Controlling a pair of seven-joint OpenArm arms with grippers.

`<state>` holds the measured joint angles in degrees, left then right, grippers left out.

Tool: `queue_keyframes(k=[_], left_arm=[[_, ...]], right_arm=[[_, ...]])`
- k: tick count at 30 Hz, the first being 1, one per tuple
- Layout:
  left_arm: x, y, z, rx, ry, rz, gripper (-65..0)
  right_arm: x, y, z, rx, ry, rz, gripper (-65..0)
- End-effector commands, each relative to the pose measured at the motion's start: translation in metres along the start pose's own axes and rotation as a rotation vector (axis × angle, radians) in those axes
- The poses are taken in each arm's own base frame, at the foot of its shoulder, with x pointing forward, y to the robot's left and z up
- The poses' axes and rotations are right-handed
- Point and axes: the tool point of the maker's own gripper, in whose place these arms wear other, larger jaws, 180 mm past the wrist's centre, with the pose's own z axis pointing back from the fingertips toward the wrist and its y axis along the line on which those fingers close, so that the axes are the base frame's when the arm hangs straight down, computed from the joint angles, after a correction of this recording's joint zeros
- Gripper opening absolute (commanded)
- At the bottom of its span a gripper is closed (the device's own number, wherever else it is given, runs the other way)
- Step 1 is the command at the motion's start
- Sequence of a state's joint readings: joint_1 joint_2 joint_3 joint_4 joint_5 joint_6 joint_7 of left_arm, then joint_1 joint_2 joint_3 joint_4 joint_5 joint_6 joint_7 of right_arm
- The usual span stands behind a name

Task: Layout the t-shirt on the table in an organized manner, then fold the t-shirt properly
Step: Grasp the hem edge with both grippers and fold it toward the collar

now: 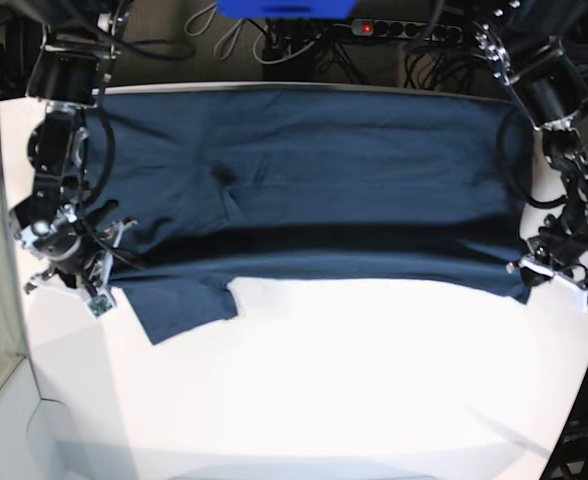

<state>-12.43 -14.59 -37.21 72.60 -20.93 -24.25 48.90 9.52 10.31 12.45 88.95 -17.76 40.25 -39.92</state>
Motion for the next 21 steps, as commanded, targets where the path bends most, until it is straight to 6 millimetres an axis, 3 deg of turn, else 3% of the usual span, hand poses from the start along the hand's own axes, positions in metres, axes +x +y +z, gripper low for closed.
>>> queue_keyframes(k=[1,10,16,18,21], left_arm=[[0.021,0.001,0.008,-0.006,-0.067,-0.016,-65.0],[0.001,0.001,0.02,-0.033,-0.057,0.004,-65.0],[-0.001,0.001,0.021,-0.033,-0.055,0.002,-65.0],[-0.001,0.001,0.021,-0.031,-0.054,0.001,-65.0],[-0.002,0.001,0.02,-0.033,-0.052,0.002,-65.0]], right_arm=[[0.011,-0.014,0.008,-0.043,-0.034,0.013,-65.0],[0.004,0.007,0.036,-0.054,-0.058,0.047,-65.0],[0.006,0.013,0.034,-0.042,-0.062,0.034,-65.0],[0.018,0.004,0.034,-0.061,-0.084,0.034,-65.0],[0.017,-0.005,0.023,-0.061,-0.027,0.015,-62.3]])
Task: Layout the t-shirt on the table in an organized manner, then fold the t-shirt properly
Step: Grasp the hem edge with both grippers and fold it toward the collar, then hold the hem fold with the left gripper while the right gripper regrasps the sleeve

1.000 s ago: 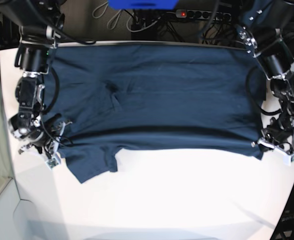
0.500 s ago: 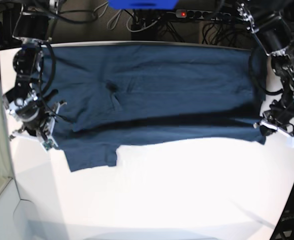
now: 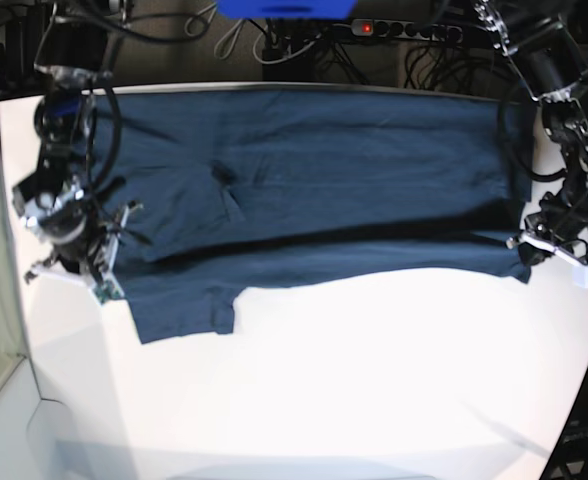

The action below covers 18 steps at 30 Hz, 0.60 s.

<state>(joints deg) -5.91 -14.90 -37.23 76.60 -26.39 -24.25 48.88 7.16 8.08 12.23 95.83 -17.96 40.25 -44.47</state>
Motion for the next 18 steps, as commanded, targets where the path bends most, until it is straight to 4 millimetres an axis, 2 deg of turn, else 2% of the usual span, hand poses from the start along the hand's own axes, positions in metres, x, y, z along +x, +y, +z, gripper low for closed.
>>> queue_keyframes(k=[1,5,8,13,18], left_arm=[[0.023,-0.001,0.003,-0.006,-0.062,-0.018,-65.0],[0.022,0.0,0.003,-0.004,-0.059,-0.018,-65.0],[0.021,0.0,0.003,-0.003,-0.058,-0.017,-65.0],[0.022,0.001,0.003,-0.002,-0.058,-0.018,-65.0],[0.021,0.0,0.003,-0.003,-0.058,-0.017,-65.0]], right_arm=[[0.011,-0.017,-0.002,-0.031,-0.012,-0.003,-58.5],[0.005,-0.031,-0.02,-0.016,0.044,-0.017,-41.2],[0.003,-0.034,-0.029,0.0,0.063,-0.026,-33.4],[0.01,-0.035,-0.052,0.052,0.071,-0.066,-32.5],[0.011,-0.037,-0.067,0.089,0.1,-0.094,-32.2]])
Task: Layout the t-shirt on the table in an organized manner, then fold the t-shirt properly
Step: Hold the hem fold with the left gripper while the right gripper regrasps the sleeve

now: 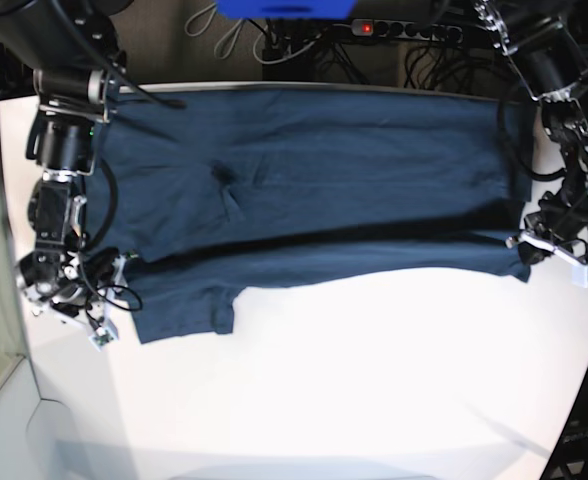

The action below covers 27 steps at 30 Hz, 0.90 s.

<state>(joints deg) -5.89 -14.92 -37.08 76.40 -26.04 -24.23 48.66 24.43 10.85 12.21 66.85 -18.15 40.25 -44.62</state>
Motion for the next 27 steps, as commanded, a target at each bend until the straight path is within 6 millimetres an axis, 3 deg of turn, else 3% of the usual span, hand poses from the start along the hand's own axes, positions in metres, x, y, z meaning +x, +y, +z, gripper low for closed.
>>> queue_keyframes(k=[1,18,22,26,27], left_arm=[[0.022,0.0,0.004,-0.007,-0.061,-0.013,-65.0],[0.022,-0.001,0.003,-0.008,-0.065,-0.011,-65.0],[0.022,-0.001,0.003,-0.008,-0.066,-0.011,-65.0],[0.022,-0.001,0.003,-0.008,-0.065,-0.01,-65.0],[0.022,-0.001,0.003,-0.008,-0.065,-0.01,-65.0]], right_arm=[[0.013,-0.02,0.007,-0.038,-0.036,-0.004,-32.2],[-0.005,0.014,-0.031,0.106,-0.042,-0.061,-33.3],[-0.012,0.015,-0.036,0.12,-0.035,-0.071,-44.6],[-0.012,0.015,-0.035,0.119,-0.035,-0.071,-65.0],[-0.011,0.014,-0.035,0.117,-0.034,-0.07,-65.0]])
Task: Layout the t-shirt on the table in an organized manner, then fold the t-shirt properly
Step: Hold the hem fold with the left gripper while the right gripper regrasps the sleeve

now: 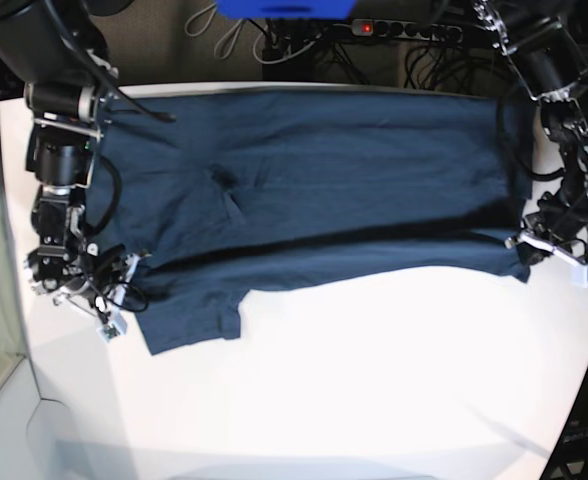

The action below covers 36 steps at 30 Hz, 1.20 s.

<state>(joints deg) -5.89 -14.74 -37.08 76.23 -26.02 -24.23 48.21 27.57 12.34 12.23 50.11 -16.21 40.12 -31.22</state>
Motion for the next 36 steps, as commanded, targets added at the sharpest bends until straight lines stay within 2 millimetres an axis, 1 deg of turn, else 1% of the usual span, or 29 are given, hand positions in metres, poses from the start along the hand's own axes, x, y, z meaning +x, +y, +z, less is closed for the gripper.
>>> queue_keyframes(k=[1,3,5,6,8,11,14,18,20,23,25,28,30,31,32,33,36], left_arm=[[0.022,0.0,0.004,-0.006,-0.059,-0.014,-65.0],[0.021,-0.001,0.004,-0.007,-0.055,-0.013,-65.0],[0.022,-0.002,0.004,-0.009,-0.059,-0.014,-65.0],[0.024,-0.002,0.005,-0.011,-0.062,-0.016,-65.0],[0.024,-0.003,0.005,-0.013,-0.064,-0.015,-65.0],[0.026,-0.002,0.006,-0.01,-0.067,-0.017,-65.0],[0.025,-0.002,0.006,-0.012,-0.067,-0.015,-65.0],[0.025,-0.003,0.005,-0.013,-0.067,-0.014,-65.0],[0.026,-0.004,0.006,-0.016,-0.07,-0.015,-65.0],[0.034,-0.007,0.01,-0.017,-0.093,-0.034,-65.0],[0.034,-0.008,0.013,-0.019,-0.097,-0.038,-65.0],[0.03,-0.01,0.012,-0.042,-0.095,-0.008,-65.0],[0.03,-0.01,0.012,-0.042,-0.095,-0.008,-65.0],[0.03,-0.01,0.012,-0.043,-0.096,-0.007,-65.0],[0.029,-0.01,0.012,-0.043,-0.094,-0.006,-65.0],[0.029,-0.01,0.012,-0.043,-0.094,-0.006,-65.0],[0.029,-0.01,0.012,-0.042,-0.093,-0.007,-65.0]], right_arm=[[-0.004,-0.012,0.004,-0.034,0.046,0.023,-65.0],[-0.002,-0.014,0.006,-0.04,0.041,0.025,-65.0],[0.007,-0.025,0.015,-0.076,0.014,0.037,-65.0],[0.014,-0.028,0.02,-0.093,-0.008,0.046,-65.0],[0.012,-0.03,0.027,-0.117,0.001,0.062,-65.0],[0.022,-0.037,0.043,-0.17,-0.008,0.089,-65.0],[0.022,-0.039,0.06,-0.219,-0.011,0.117,-65.0],[0.025,-0.03,0.075,-0.253,-0.025,0.141,-65.0],[0.023,-0.028,0.083,-0.272,-0.028,0.155,-65.0],[0.018,-0.026,0.097,-0.306,-0.023,0.175,-65.0],[0.016,-0.02,0.103,-0.315,-0.026,0.184,-65.0],[0.01,-0.015,0.104,-0.312,-0.021,0.189,-65.0],[0.011,-0.013,0.103,-0.307,-0.019,0.193,-65.0],[0.012,-0.01,0.1,-0.298,-0.021,0.188,-65.0],[0.021,-0.011,0.098,-0.294,-0.035,0.181,-65.0],[0.029,-0.015,0.094,-0.291,-0.038,0.172,-63.5],[0.039,-0.03,0.077,-0.262,-0.013,0.131,-52.6]])
